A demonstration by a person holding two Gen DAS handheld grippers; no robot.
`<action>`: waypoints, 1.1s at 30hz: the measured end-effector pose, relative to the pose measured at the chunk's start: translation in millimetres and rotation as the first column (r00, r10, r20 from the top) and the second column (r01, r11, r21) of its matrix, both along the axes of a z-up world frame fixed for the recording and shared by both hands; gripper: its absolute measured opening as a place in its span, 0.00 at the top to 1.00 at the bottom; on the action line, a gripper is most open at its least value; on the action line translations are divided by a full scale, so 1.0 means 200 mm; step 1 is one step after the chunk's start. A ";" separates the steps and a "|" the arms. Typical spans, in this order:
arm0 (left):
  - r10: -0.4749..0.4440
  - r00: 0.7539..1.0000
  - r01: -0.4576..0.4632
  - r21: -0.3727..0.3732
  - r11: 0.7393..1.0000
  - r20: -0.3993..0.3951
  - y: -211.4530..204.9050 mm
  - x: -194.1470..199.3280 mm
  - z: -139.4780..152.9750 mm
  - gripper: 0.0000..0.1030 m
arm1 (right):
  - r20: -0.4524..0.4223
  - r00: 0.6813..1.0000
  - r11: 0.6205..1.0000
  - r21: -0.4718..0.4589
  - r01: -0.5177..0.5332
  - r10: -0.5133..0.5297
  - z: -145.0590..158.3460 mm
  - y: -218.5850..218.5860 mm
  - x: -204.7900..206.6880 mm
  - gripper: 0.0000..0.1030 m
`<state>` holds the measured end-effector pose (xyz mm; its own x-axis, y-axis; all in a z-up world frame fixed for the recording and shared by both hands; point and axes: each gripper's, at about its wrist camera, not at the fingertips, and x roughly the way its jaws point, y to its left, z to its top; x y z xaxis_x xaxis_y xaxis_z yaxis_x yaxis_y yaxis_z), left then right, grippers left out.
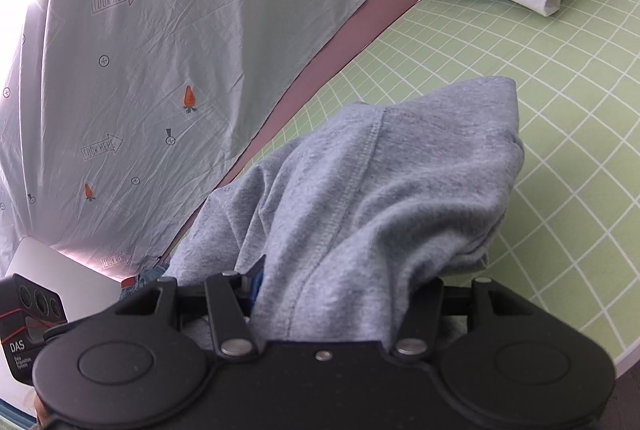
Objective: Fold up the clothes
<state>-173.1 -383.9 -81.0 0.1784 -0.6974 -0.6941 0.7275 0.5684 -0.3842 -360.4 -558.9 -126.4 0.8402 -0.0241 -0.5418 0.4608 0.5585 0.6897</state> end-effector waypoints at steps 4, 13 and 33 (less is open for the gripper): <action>-0.028 1.000 0.028 -0.012 1.000 -0.001 -0.16 -0.04 -0.02 0.63 | 0.012 0.999 0.999 -0.007 0.047 -0.047 -0.02 -0.08 -0.09 0.47; 0.016 0.999 -0.010 -0.119 0.993 0.046 -0.75 -0.28 0.01 0.64 | 0.067 0.998 0.996 -0.084 0.005 0.000 -0.02 -0.64 -0.26 0.48; 0.191 0.966 -0.146 -0.240 0.960 0.176 -2.14 -0.01 0.10 0.59 | -0.005 0.992 0.832 -0.545 -0.106 0.123 0.52 -2.22 0.02 0.11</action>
